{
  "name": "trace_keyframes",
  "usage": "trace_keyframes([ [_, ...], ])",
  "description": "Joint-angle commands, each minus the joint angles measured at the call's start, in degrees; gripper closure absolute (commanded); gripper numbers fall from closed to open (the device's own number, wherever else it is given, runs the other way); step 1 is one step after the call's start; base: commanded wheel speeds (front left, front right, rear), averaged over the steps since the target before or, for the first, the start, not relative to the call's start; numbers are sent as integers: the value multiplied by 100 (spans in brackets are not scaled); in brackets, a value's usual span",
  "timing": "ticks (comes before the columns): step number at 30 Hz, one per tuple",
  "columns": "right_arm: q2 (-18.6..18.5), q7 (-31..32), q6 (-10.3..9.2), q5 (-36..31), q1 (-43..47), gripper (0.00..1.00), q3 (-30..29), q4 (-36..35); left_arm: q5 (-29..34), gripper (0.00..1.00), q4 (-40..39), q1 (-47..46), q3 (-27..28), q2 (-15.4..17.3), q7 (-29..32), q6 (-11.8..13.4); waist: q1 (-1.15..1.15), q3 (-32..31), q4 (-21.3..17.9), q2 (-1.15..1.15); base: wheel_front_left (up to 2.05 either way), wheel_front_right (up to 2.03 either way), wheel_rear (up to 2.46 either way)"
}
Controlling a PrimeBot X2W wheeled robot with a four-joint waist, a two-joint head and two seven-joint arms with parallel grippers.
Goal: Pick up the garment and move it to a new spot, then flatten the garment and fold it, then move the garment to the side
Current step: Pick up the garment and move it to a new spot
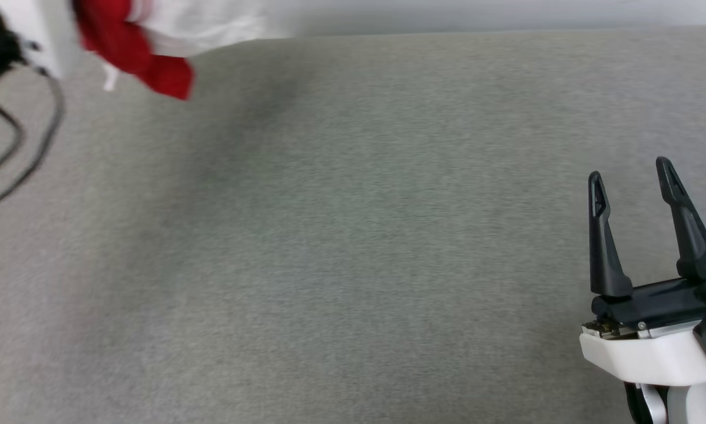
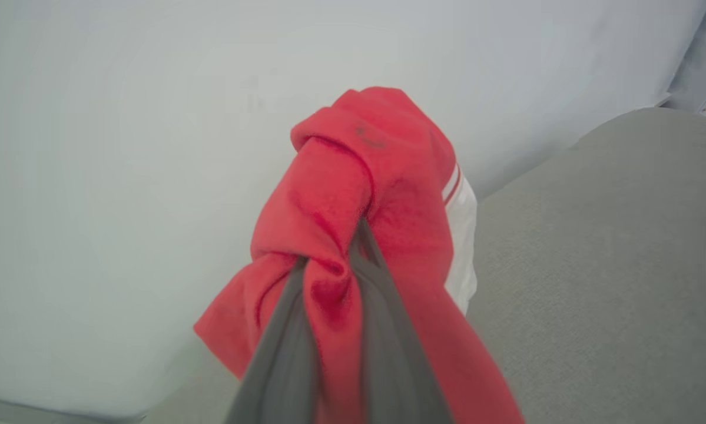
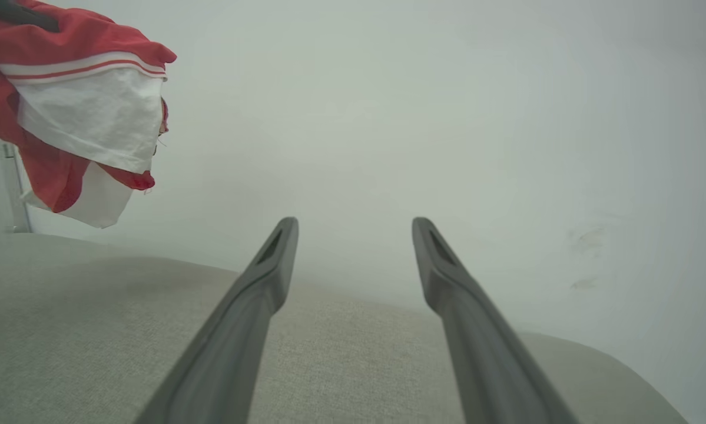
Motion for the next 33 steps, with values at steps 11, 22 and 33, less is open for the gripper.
trace_keyframes([
  [11,18,-12,-2,279,69,0,-73,173,293,100,-907,417,-644,-656,22,213,1,-132,-784,0,0,0,0],
  [22,19,-12,-2,326,164,0,-176,270,362,100,-1095,1623,-1771,-1123,51,111,1,-68,-930,0,0,0,0],
  [33,17,-12,-2,274,142,0,-186,413,380,100,-150,2685,-2713,-1723,-139,44,1,41,-871,0,0,0,0],
])
